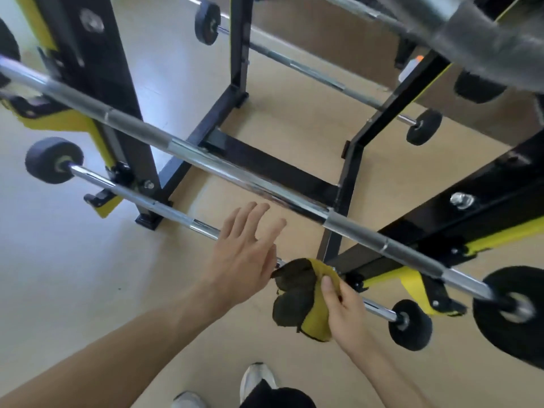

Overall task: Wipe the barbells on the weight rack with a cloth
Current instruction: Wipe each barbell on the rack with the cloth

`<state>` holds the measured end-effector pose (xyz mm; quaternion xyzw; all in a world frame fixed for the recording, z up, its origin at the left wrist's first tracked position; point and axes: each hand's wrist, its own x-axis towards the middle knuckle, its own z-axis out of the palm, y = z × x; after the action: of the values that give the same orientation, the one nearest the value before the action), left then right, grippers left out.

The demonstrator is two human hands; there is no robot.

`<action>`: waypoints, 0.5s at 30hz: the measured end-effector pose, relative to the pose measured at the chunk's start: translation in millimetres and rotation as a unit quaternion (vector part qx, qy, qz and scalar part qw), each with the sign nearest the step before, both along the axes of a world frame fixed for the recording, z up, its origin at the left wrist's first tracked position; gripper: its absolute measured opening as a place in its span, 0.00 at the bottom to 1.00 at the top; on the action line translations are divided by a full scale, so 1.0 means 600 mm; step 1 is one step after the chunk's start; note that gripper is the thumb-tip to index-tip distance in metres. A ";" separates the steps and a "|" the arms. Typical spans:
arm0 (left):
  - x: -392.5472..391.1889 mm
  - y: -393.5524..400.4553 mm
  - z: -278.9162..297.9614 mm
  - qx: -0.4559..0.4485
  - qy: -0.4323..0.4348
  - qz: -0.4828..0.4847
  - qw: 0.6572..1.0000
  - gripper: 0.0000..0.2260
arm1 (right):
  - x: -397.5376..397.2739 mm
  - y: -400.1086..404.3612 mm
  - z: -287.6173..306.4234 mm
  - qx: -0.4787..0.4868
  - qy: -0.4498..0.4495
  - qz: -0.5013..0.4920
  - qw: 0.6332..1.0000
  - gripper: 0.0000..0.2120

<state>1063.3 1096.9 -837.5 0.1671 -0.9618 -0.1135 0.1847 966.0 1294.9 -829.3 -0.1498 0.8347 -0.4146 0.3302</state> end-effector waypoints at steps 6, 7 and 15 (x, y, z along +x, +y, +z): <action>-0.048 -0.042 0.081 0.004 -0.150 0.036 0.988 0.25 | -0.007 -0.034 0.220 -0.092 0.087 -0.069 0.990 0.14; -0.054 -0.044 0.087 0.009 -0.174 0.035 0.984 0.25 | -0.014 -0.036 0.244 -0.103 0.117 -0.082 0.984 0.15; -0.059 -0.053 0.103 0.046 -0.280 0.005 0.959 0.36 | -0.099 -0.067 0.222 0.127 0.289 0.248 0.916 0.21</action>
<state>1027.9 1064.9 -775.5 0.2054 -0.9679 -0.1051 -0.0993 906.6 1254.5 -696.3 -0.4223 0.8753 -0.1483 0.1832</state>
